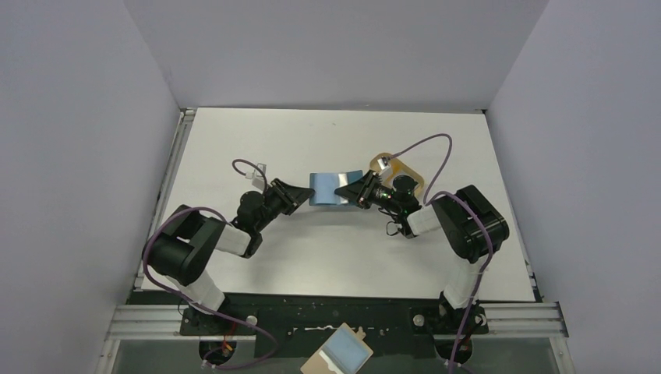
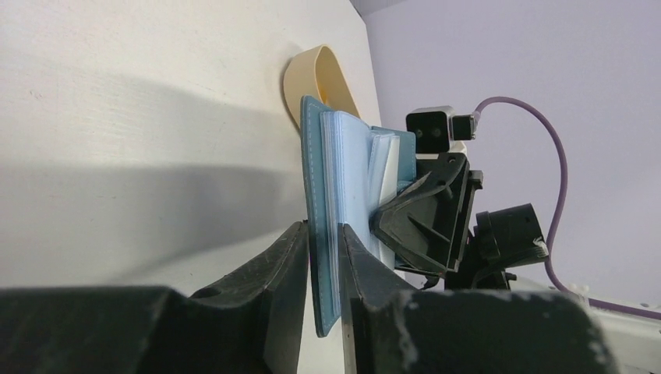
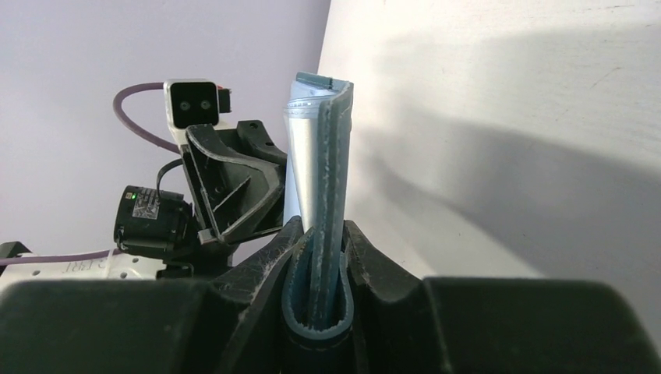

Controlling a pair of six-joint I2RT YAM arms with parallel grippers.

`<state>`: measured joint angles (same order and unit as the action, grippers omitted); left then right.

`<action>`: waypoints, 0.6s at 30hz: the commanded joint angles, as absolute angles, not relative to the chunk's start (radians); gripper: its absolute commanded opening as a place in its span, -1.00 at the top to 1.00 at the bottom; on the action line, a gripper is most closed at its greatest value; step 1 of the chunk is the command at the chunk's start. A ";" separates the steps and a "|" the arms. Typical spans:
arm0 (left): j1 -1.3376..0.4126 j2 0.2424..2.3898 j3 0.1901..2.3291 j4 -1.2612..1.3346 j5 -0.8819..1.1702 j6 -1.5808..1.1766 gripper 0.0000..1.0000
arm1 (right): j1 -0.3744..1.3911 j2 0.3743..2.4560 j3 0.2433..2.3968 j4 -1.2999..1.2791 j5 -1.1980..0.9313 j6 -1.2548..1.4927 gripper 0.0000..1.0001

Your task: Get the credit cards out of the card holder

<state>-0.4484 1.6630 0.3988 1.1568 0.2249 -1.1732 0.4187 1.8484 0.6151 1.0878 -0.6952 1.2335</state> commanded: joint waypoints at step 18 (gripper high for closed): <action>-0.450 1.483 0.391 0.974 0.171 -1.029 1.00 | 0.493 1.663 0.792 0.279 -0.447 0.781 -0.38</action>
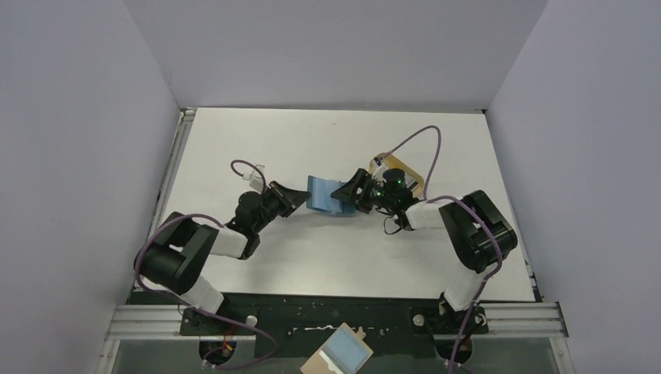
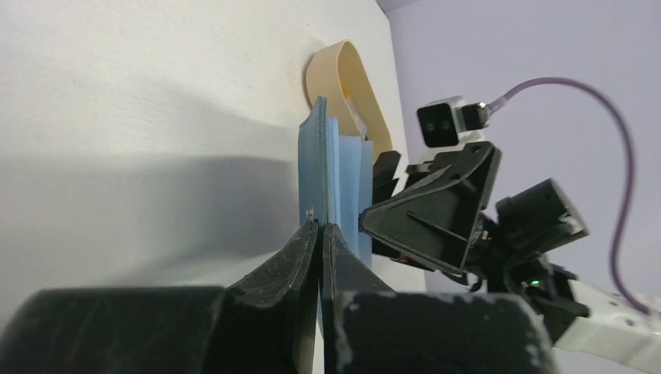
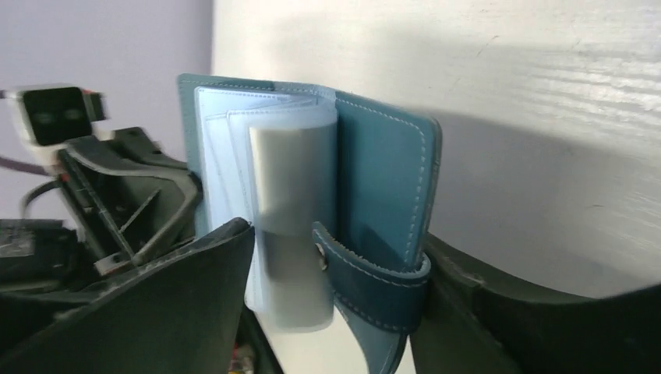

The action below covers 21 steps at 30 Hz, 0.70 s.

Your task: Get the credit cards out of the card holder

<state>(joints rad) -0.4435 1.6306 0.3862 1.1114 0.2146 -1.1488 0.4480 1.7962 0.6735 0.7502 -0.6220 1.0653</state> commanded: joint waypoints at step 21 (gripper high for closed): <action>-0.476 1.502 0.386 0.686 0.127 -0.919 1.00 | 0.705 1.650 1.026 -0.140 0.060 0.554 -0.95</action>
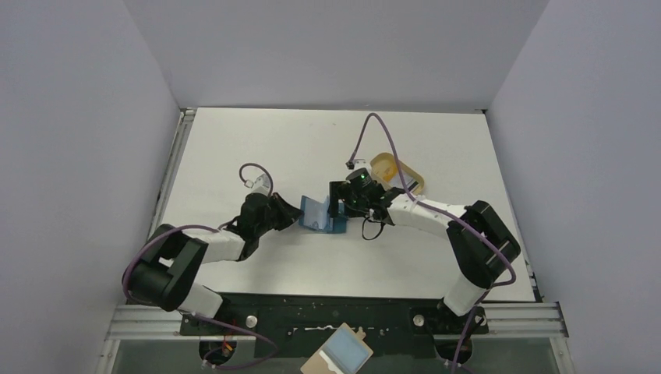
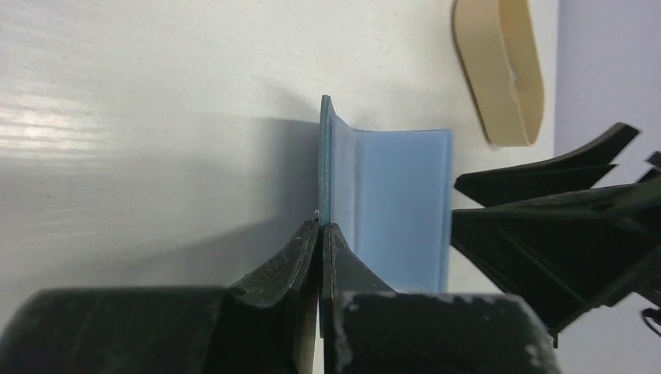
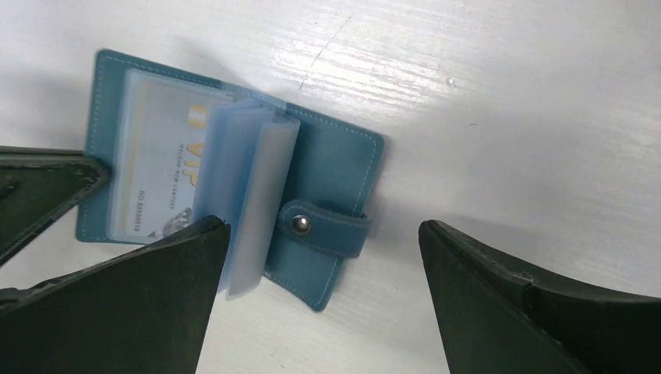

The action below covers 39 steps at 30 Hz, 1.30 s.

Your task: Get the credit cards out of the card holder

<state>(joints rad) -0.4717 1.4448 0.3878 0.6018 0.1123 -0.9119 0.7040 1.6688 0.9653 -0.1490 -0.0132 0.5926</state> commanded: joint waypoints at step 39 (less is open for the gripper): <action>-0.534 1.421 0.496 0.374 0.079 -0.833 1.00 | 0.791 1.510 0.961 0.124 -0.067 0.549 -0.97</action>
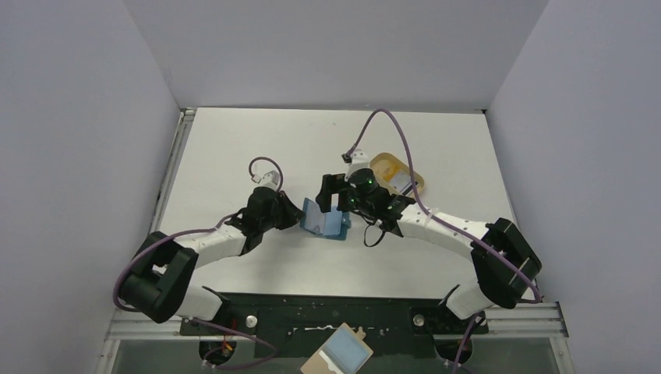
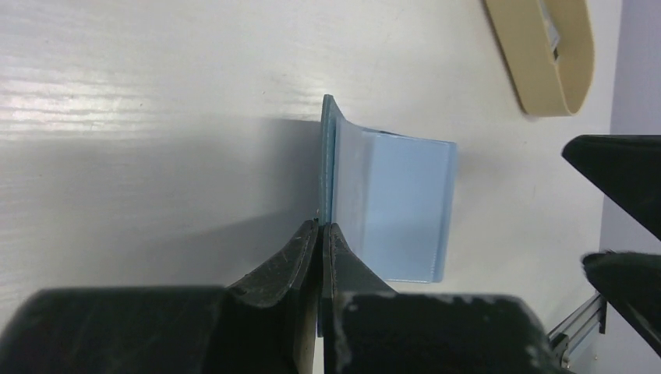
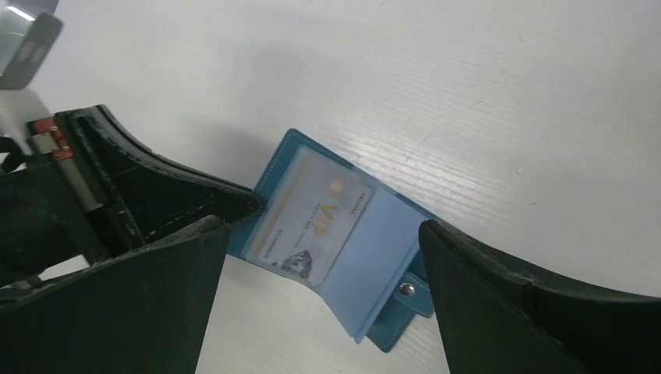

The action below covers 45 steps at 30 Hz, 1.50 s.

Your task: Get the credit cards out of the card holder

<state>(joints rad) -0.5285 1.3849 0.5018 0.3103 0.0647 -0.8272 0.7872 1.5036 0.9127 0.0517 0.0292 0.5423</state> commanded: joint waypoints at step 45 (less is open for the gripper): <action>-0.534 1.717 0.479 0.519 0.100 -0.935 1.00 | 0.704 1.884 0.650 0.877 -0.410 1.080 -0.87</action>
